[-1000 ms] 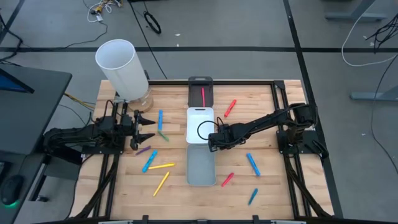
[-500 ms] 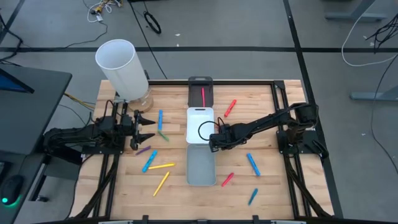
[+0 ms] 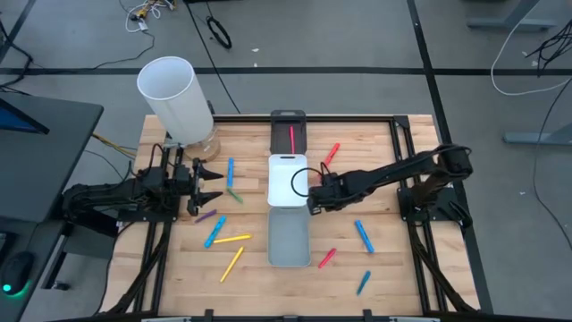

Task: Pick & Place Markers
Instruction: Put the large pink pen into the black bin

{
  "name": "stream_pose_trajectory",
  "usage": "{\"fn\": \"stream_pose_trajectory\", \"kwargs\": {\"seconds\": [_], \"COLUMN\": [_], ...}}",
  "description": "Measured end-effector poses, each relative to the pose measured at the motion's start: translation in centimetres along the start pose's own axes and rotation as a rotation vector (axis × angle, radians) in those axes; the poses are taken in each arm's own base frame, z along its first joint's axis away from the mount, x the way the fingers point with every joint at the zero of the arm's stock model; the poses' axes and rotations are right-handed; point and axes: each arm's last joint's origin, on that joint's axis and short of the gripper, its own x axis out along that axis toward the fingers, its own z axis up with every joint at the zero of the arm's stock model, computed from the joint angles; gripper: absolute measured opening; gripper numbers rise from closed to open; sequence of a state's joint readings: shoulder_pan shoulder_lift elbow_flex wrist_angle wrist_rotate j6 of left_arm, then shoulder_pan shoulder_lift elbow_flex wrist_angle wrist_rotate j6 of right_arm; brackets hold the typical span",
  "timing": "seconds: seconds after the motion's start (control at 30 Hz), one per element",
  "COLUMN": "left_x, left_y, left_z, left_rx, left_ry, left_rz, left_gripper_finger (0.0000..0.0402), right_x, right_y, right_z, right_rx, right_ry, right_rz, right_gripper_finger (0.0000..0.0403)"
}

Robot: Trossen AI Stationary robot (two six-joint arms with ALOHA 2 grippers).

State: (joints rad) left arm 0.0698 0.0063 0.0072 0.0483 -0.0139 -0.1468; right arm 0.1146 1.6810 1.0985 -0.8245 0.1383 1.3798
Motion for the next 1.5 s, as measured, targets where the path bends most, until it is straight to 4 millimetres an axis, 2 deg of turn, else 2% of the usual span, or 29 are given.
{"fn": "stream_pose_trajectory", "kwargs": {"seconds": [0.37, 0.67, 0.9, 1.2, 1.5], "left_x": [0.0, 0.0, 0.0, 0.0, 0.0], "left_y": [0.0, 0.0, 0.0, 0.0, 0.0], "left_z": [0.0, 0.0, 0.0, 0.0, 0.0], "left_rx": [0.0, 0.0, 0.0, 0.0, 0.0], "left_ry": [0.0, 0.0, 0.0, 0.0, 0.0], "left_rz": [0.0, 0.0, 0.0, 0.0, 0.0], "left_gripper_finger": [0.0288, 0.0288, 0.0288, 0.0288, 0.0288], "right_x": [-5.2, -9.5, -11.7, -11.8, -14.9], "right_y": [-2.6, -5.8, -7.9, -8.0, -5.6], "right_z": [0.2, 0.1, 0.1, 1.2, 5.1], "right_rx": [0.042, 0.077, 0.148, 0.219, 0.196], "right_ry": [-0.006, 0.034, 0.022, -0.013, -0.084], "right_rz": [0.039, 0.1, 0.134, 0.154, 0.153], "right_gripper_finger": [0.0009, 0.0009, 0.0009, 0.0008, 0.0]}}
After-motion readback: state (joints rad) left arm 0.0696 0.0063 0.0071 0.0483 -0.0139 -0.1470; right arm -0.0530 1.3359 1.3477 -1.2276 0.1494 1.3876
